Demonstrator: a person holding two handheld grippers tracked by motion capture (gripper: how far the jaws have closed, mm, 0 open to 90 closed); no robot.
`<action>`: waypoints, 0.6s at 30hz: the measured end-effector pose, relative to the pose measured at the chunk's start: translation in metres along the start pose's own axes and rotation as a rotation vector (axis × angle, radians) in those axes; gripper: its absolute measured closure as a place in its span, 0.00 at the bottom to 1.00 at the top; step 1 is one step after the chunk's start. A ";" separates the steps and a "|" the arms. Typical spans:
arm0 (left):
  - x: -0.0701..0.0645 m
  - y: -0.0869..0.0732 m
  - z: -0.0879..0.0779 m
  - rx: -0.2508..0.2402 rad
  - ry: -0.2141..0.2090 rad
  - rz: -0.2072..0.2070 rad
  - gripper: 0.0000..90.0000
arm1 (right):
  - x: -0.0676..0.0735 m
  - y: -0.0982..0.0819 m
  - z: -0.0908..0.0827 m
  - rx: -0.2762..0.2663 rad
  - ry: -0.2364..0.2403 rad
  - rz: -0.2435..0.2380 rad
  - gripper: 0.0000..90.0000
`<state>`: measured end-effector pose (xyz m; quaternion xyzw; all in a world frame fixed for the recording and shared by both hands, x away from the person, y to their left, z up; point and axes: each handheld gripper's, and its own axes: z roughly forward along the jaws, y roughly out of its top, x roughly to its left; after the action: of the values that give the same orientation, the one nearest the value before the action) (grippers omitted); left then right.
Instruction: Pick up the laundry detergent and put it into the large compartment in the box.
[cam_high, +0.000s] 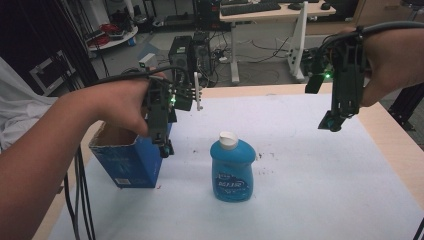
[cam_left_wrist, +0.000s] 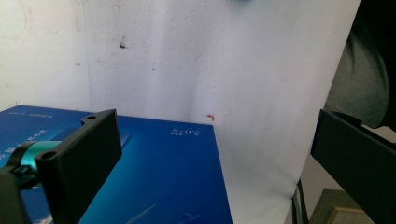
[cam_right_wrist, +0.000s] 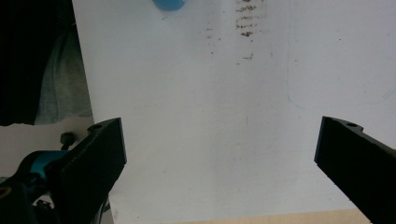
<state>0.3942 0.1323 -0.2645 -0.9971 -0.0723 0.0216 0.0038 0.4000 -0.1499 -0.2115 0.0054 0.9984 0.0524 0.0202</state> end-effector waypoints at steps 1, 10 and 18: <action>0.000 0.000 -0.002 -0.002 0.005 -0.001 0.02 | 0.000 -0.001 0.001 -0.002 0.002 0.006 0.01; 0.001 0.006 -0.005 -0.005 0.005 0.001 0.02 | 0.000 -0.006 0.010 -0.001 0.011 0.006 0.01; 0.000 0.006 -0.006 -0.005 0.004 0.007 0.02 | -0.001 -0.006 0.012 0.001 0.012 0.009 0.01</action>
<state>0.3955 0.1266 -0.2581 -0.9974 -0.0688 0.0196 0.0013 0.4010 -0.1544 -0.2239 0.0095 0.9985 0.0520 0.0140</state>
